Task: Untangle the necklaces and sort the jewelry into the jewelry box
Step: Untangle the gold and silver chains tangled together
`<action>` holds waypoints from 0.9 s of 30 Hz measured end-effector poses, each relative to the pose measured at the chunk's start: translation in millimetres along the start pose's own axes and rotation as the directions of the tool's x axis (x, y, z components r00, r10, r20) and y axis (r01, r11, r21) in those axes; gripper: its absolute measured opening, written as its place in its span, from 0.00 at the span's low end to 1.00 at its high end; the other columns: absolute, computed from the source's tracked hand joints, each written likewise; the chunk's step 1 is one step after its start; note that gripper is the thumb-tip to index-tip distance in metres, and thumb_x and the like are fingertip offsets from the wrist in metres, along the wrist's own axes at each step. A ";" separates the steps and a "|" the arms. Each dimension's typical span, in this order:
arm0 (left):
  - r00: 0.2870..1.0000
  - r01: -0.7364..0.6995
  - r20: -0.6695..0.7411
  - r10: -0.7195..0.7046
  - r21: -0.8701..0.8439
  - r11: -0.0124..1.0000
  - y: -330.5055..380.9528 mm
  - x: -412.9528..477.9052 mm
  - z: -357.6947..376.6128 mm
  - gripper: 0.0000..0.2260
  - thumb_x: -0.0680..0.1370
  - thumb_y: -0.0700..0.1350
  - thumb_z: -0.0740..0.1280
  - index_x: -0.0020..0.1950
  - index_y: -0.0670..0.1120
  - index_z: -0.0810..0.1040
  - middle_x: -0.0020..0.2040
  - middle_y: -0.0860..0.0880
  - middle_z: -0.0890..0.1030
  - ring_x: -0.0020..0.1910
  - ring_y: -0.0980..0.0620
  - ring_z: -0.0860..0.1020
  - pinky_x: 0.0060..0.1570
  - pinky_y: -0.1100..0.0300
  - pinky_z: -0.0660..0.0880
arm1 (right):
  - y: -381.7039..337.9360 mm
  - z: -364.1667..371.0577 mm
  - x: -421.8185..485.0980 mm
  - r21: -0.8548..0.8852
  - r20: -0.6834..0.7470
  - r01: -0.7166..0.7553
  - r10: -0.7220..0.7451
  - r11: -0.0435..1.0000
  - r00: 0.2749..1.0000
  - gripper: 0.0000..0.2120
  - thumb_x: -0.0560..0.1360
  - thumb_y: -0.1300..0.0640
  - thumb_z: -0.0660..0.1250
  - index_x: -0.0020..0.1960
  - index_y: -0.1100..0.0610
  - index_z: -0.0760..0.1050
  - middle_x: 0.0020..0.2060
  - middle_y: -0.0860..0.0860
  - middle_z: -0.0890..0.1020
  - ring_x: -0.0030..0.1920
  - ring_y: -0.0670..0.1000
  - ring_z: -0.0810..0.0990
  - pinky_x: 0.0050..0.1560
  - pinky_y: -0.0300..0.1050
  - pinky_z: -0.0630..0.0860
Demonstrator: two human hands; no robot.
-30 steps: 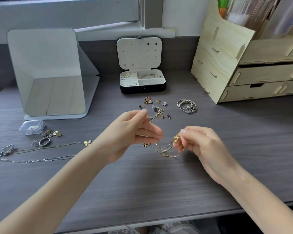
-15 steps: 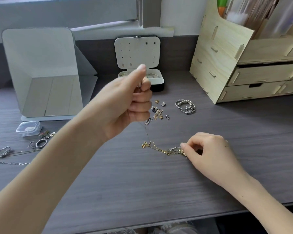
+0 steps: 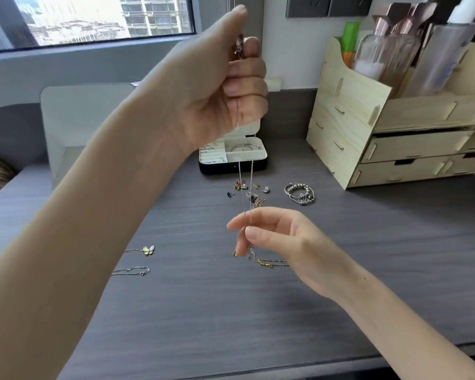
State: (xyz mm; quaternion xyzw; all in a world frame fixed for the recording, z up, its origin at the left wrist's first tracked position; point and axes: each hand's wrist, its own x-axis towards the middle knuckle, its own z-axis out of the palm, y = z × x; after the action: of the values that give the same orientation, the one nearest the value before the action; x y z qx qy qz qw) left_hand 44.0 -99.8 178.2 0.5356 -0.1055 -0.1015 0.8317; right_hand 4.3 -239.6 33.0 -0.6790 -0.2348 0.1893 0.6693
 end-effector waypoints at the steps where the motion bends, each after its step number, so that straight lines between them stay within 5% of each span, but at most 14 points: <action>1: 0.999 -0.021 -0.034 0.022 0.010 1.000 3.1 -0.7 -5.2 0.20 0.82 0.53 0.53 0.33 0.46 0.64 0.22 0.54 0.57 0.20 0.58 0.56 0.20 0.67 0.54 | -0.2 -0.1 -0.6 -0.003 -0.013 0.004 -0.004 1.000 1.000 0.07 0.76 0.60 0.63 0.50 0.59 0.80 0.34 0.51 0.81 0.40 0.48 0.78 0.51 0.40 0.74; 6: 0.958 -0.067 -0.265 0.110 0.165 0.984 -2.9 -11.8 -58.4 0.20 0.82 0.55 0.52 0.33 0.47 0.65 0.22 0.51 0.71 0.23 0.55 0.72 0.27 0.66 0.73 | 5.6 -17.0 -10.3 0.016 -0.138 -0.082 0.083 0.997 0.987 0.11 0.71 0.53 0.64 0.44 0.59 0.81 0.26 0.51 0.75 0.29 0.50 0.72 0.35 0.39 0.72; 9: 0.925 -0.007 -0.366 0.096 0.238 0.971 -31.6 -30.3 -96.6 0.19 0.81 0.54 0.53 0.35 0.45 0.67 0.30 0.47 0.82 0.35 0.52 0.83 0.37 0.60 0.80 | 10.5 -34.7 -15.9 -0.059 -0.232 -0.162 0.144 0.985 0.962 0.11 0.72 0.54 0.65 0.44 0.61 0.81 0.26 0.52 0.74 0.25 0.49 0.69 0.27 0.38 0.68; 13: 0.849 0.189 -0.522 0.080 0.442 0.877 -75.1 -52.9 -136.8 0.17 0.79 0.54 0.59 0.37 0.44 0.70 0.34 0.45 0.82 0.29 0.55 0.80 0.30 0.66 0.77 | 14.6 -46.3 -12.3 -0.116 -0.303 -0.230 0.186 0.966 0.935 0.07 0.74 0.61 0.66 0.44 0.62 0.81 0.25 0.53 0.76 0.25 0.49 0.70 0.24 0.37 0.67; 15: 0.799 0.308 -0.592 0.107 0.555 0.773 -89.1 -61.1 -157.2 0.17 0.78 0.53 0.62 0.36 0.43 0.73 0.29 0.47 0.74 0.21 0.57 0.71 0.23 0.69 0.69 | 16.5 -43.1 -5.2 -0.133 -0.296 -0.253 0.205 0.958 0.933 0.06 0.74 0.62 0.68 0.45 0.64 0.81 0.26 0.54 0.78 0.25 0.49 0.71 0.23 0.38 0.68; 18: 0.753 0.406 -0.651 0.092 0.571 0.713 -94.4 -75.7 -185.4 0.14 0.77 0.50 0.65 0.37 0.41 0.76 0.29 0.48 0.66 0.23 0.55 0.63 0.21 0.70 0.62 | 20.6 -28.8 11.5 -0.138 -0.253 -0.296 0.255 0.945 0.933 0.04 0.75 0.64 0.67 0.46 0.65 0.79 0.28 0.55 0.80 0.23 0.47 0.73 0.22 0.37 0.69; 27: 0.687 0.448 -0.714 0.136 0.563 0.694 -68.5 -103.1 -238.3 0.04 0.76 0.38 0.67 0.42 0.40 0.78 0.34 0.43 0.76 0.21 0.62 0.74 0.24 0.71 0.73 | 25.8 8.1 67.9 -0.259 -0.134 -0.316 0.290 0.913 0.947 0.07 0.75 0.71 0.62 0.51 0.65 0.75 0.35 0.61 0.82 0.28 0.48 0.77 0.28 0.38 0.76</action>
State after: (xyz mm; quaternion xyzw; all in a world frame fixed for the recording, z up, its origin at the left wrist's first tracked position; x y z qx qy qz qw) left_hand 9.2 108.6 12.6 0.8125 0.2431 0.0836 0.5233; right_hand 56.9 -193.9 10.9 -0.8021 -0.1194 0.2245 0.5404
